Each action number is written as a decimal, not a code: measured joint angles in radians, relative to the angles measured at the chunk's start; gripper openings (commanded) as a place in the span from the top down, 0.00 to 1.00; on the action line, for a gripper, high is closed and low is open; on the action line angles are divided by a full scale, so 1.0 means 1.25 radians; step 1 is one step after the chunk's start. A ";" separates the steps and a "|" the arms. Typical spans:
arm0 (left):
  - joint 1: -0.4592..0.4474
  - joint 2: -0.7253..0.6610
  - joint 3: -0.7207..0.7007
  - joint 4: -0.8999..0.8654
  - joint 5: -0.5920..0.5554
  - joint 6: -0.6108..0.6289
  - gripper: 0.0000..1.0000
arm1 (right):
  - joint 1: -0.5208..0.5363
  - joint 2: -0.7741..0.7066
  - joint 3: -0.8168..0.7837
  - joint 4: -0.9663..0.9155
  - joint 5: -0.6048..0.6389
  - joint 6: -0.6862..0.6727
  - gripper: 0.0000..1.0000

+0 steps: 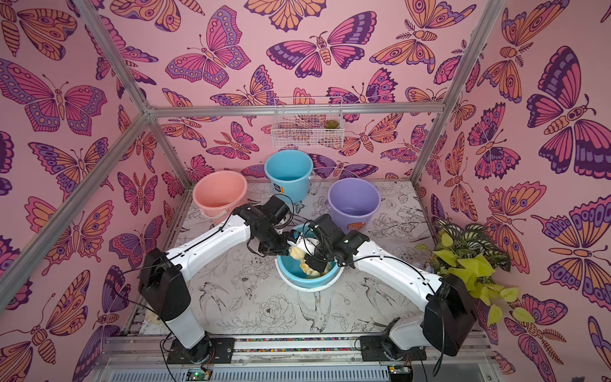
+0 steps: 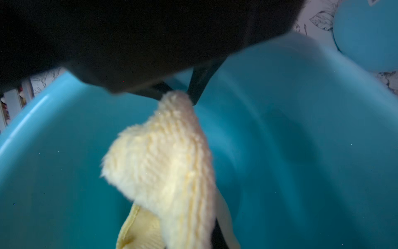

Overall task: Wipe the inside of the bucket with a cloth
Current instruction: Wipe the dirt from the inside of the bucket.

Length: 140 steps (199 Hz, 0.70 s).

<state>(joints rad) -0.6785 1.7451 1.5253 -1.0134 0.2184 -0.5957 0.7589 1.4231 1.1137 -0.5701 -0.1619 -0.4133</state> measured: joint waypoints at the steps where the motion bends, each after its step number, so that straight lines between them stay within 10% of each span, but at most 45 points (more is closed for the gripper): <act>1: 0.001 0.000 0.000 -0.001 -0.001 0.001 1.00 | 0.000 0.002 0.001 0.001 0.002 -0.006 1.00; 140: -0.044 -0.124 -0.053 0.022 -0.165 0.025 1.00 | 0.021 -0.093 -0.119 0.114 0.013 -0.393 1.00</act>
<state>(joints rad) -0.7334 1.5902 1.4586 -0.9859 0.0116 -0.5648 0.7853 1.3071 0.9649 -0.4278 -0.1463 -0.9051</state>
